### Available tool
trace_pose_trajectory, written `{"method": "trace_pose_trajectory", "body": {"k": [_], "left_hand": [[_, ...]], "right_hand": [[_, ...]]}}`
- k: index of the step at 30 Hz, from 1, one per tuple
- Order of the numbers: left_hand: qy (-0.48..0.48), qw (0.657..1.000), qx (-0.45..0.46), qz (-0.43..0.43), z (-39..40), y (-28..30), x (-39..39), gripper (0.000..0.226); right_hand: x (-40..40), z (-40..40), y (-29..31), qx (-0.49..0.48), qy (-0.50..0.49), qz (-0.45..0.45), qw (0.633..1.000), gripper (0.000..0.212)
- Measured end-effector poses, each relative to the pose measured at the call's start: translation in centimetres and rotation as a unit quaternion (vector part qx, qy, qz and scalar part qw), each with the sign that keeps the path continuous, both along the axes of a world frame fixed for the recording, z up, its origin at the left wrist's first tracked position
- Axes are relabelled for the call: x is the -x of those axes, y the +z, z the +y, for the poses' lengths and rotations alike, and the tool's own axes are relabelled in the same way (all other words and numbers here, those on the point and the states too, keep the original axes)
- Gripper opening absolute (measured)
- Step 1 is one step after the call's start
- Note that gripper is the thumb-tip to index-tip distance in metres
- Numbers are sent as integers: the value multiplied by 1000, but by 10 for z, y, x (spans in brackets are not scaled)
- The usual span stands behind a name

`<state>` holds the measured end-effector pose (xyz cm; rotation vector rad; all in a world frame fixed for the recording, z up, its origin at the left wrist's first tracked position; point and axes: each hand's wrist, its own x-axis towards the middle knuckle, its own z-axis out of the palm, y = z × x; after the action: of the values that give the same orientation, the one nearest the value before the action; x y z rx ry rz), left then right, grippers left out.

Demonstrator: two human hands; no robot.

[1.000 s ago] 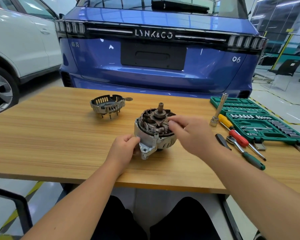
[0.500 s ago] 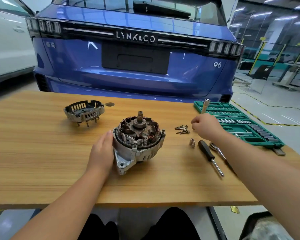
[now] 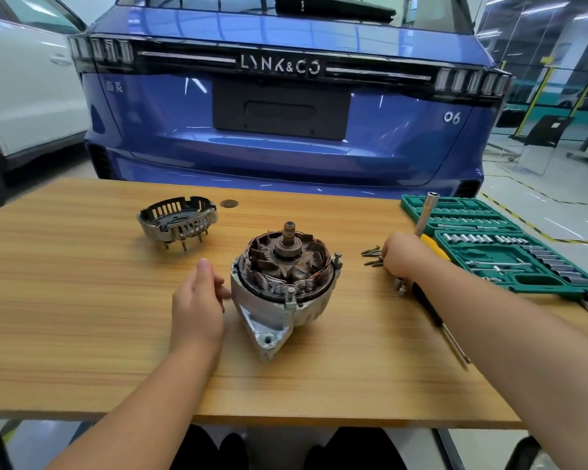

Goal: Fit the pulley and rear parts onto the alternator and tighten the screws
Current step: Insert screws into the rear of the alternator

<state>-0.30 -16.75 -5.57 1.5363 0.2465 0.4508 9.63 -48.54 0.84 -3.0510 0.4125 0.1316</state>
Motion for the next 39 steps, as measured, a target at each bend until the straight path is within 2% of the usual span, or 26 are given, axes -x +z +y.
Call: {"method": "trace_pose_trajectory", "body": {"k": [7, 10, 12, 14, 17, 21, 25, 29, 31, 33, 35, 37, 39], "left_hand": [[-17, 999, -32, -6, -2, 2, 0, 54], [-62, 996, -69, 4, -4, 1, -1, 69], [-86, 994, -71, 8, -5, 2, 1, 65], [-88, 994, -62, 10, -6, 5, 3, 47], [-41, 997, -68, 7, -4, 4, 3, 45], [19, 994, -103, 4, -1, 2, 5, 26], [0, 995, -89, 49, 0, 2, 10, 23], [-48, 985, -154, 65, -5, -1, 21, 26], [-52, 983, -163, 63, -5, -1, 24, 28], [-58, 983, -164, 64, -5, 0, 28, 28], [-60, 983, -161, 63, -5, 0, 29, 27], [-58, 984, -159, 61, -5, 0, 30, 25], [-57, 984, -158, 60, -6, -1, 30, 24]], "right_hand": [[5, -1, 5, 11, 17, -45, 999, 16], [16, 0, 15, -76, 37, -101, 991, 9], [29, 5, 22, -180, 54, -130, 974, 5], [45, 16, 30, -310, 61, -149, 937, 3], [73, 35, 46, -484, 51, -171, 857, 7], [111, 58, 69, -642, 56, -145, 751, 18], [140, 74, 80, -688, 89, -87, 715, 21], [153, 82, 83, -726, 106, -40, 679, 40], [155, 84, 83, -740, 108, -16, 664, 34], [157, 87, 83, -735, 103, -7, 671, 25], [160, 92, 83, -691, 111, -18, 714, 22], [163, 97, 83, -576, 155, -50, 801, 21], [166, 102, 83, -404, 220, -95, 883, 23]]}}
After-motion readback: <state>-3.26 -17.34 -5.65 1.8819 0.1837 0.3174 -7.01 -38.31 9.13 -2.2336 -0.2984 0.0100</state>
